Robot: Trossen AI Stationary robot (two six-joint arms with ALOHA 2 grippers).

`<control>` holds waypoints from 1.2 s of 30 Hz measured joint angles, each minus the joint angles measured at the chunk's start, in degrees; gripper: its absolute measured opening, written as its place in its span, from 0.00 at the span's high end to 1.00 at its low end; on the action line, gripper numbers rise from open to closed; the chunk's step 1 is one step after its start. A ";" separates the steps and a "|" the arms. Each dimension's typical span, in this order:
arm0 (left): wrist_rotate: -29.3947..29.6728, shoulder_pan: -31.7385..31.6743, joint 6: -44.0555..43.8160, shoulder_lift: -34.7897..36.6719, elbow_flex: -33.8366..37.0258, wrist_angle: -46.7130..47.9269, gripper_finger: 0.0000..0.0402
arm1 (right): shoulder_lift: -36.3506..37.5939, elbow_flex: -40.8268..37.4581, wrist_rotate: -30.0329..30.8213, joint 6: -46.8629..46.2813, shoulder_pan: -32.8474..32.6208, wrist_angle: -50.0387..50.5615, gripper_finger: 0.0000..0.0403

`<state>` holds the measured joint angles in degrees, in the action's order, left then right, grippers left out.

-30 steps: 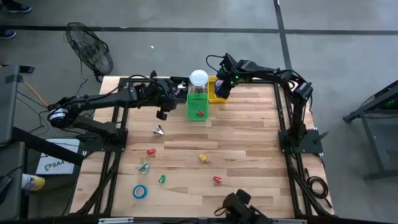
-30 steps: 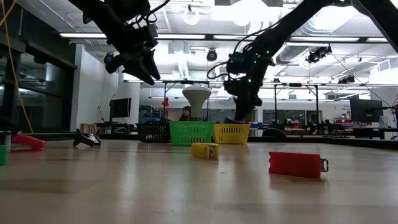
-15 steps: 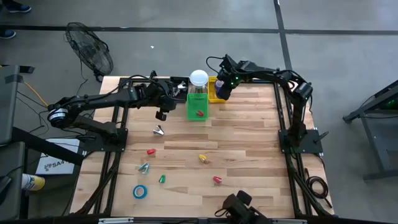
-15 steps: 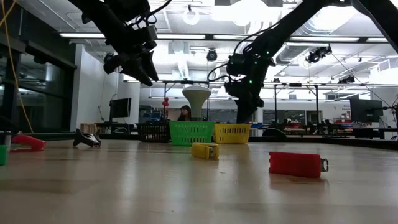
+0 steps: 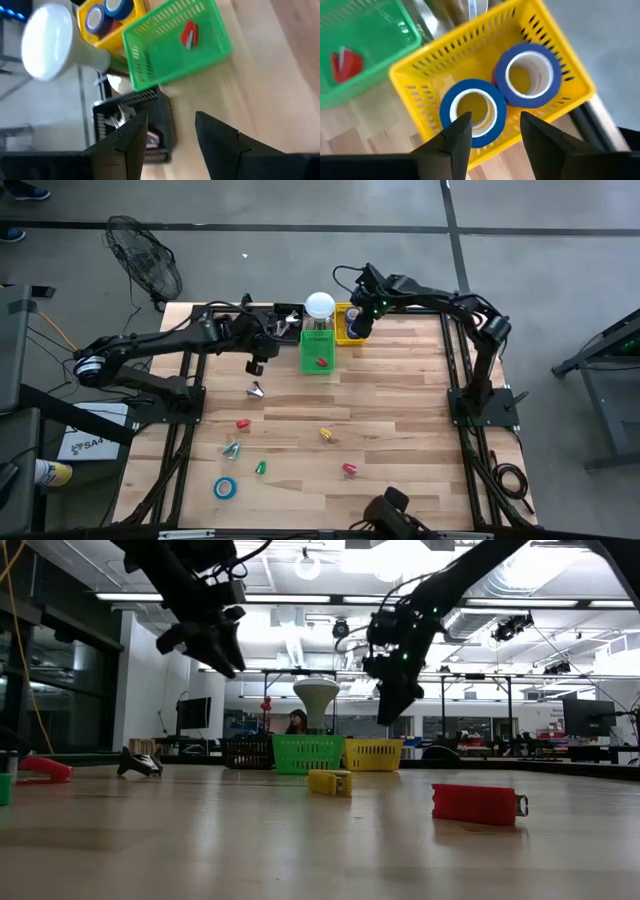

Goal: Pick and place Stapler, Stapler remover, tape
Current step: Put the black staple remover into the black bin

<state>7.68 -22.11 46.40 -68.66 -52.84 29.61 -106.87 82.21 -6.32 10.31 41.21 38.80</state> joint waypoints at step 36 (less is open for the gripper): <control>-4.12 0.04 4.81 -10.75 0.04 18.94 0.54 | 39.47 -39.37 2.52 -3.96 -1.16 -7.05 0.59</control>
<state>3.56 -22.06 51.21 -79.41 -52.80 48.55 -67.40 42.84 -3.79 6.35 40.05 31.75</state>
